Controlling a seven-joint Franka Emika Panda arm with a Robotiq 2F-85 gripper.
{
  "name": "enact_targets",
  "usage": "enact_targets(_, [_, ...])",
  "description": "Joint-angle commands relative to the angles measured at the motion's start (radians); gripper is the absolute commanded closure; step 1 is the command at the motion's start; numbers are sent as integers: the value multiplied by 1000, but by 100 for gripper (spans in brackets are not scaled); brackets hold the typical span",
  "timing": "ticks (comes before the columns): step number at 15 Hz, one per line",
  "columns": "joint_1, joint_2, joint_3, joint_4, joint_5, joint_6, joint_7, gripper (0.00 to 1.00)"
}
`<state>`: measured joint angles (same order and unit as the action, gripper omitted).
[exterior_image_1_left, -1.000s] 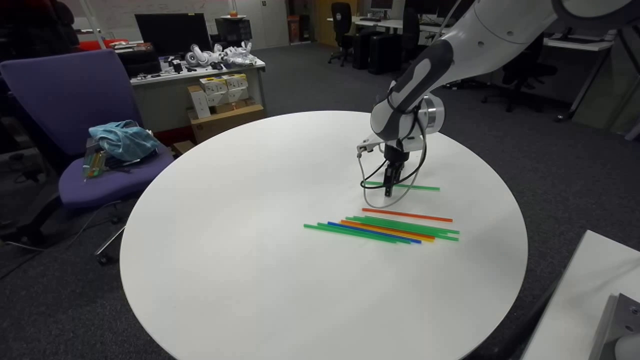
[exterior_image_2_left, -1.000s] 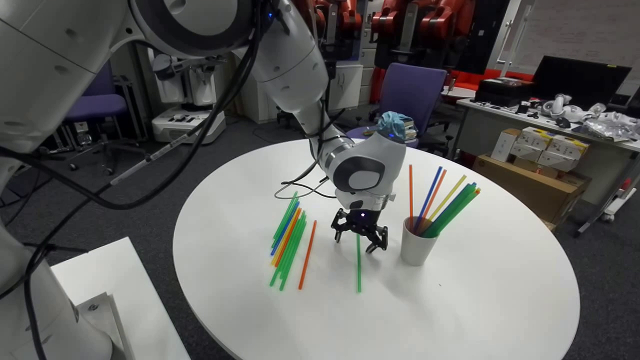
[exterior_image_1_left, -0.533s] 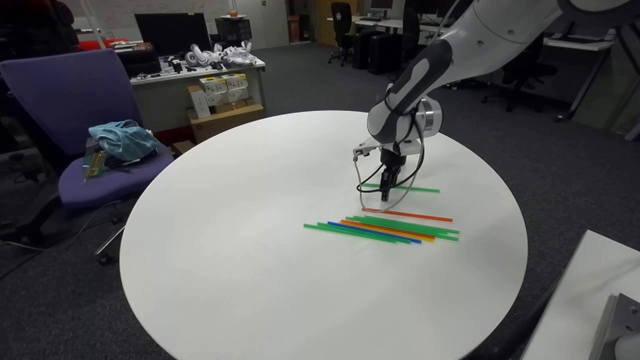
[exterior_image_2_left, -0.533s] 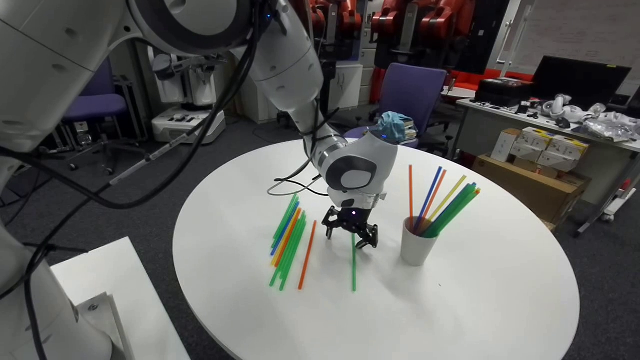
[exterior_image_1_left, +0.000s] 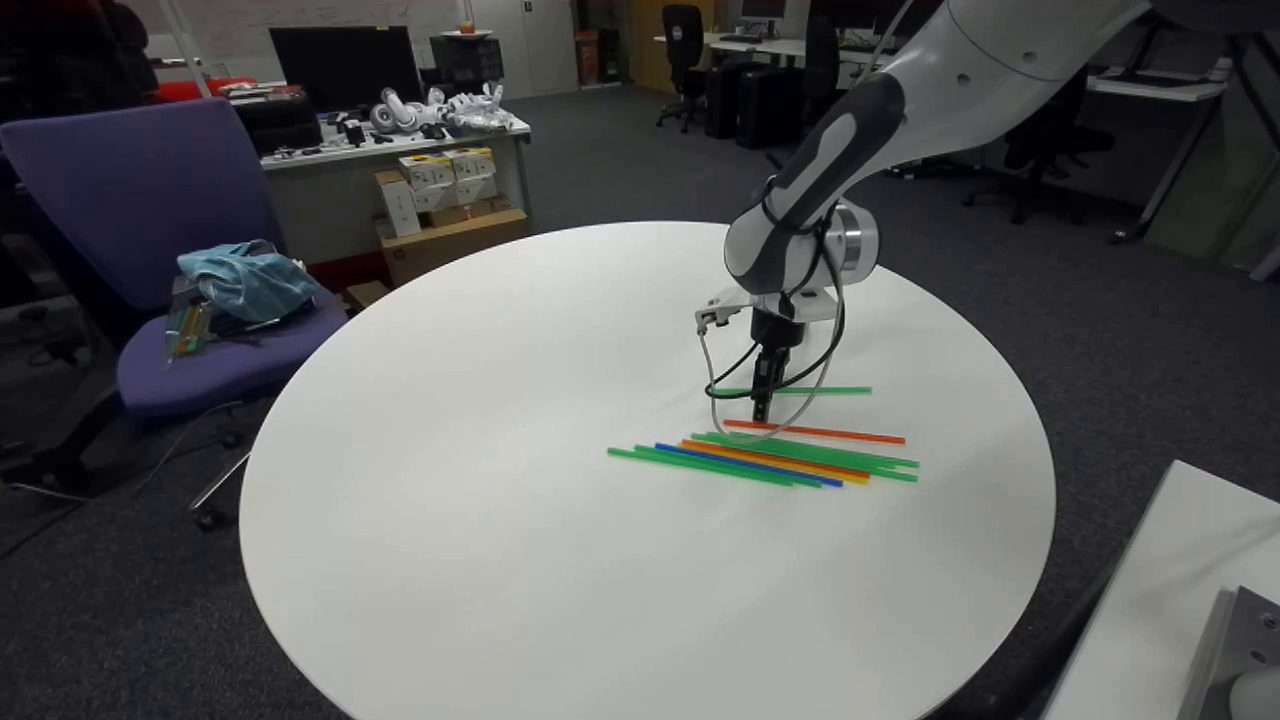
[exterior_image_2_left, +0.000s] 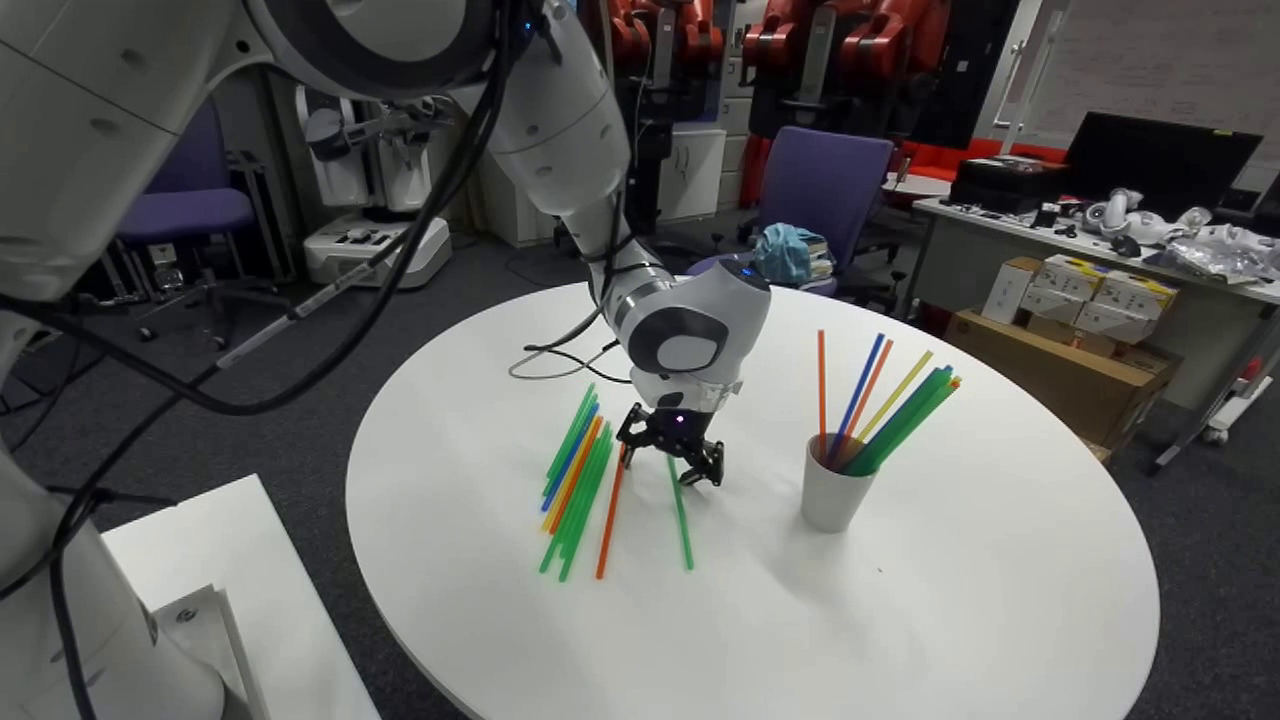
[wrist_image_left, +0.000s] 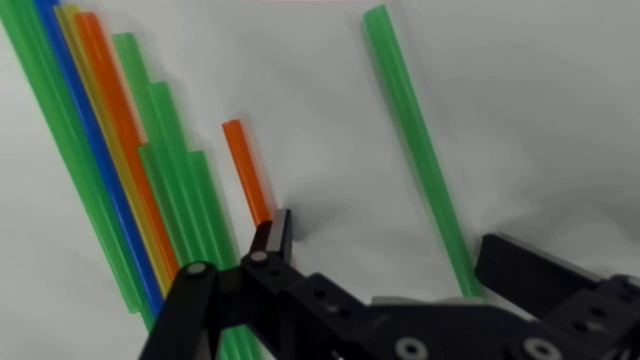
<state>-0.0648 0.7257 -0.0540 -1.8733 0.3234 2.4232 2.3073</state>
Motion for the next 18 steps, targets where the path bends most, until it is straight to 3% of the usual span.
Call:
enact_targets(1, [-32, -53, 32, -49, 74, -76, -75, 0])
enact_targets(10, [-49, -59, 14, -57, 148, -185, -142, 0])
enact_targets(18, [-46, -107, -1, -138, 149, -178, -198, 0])
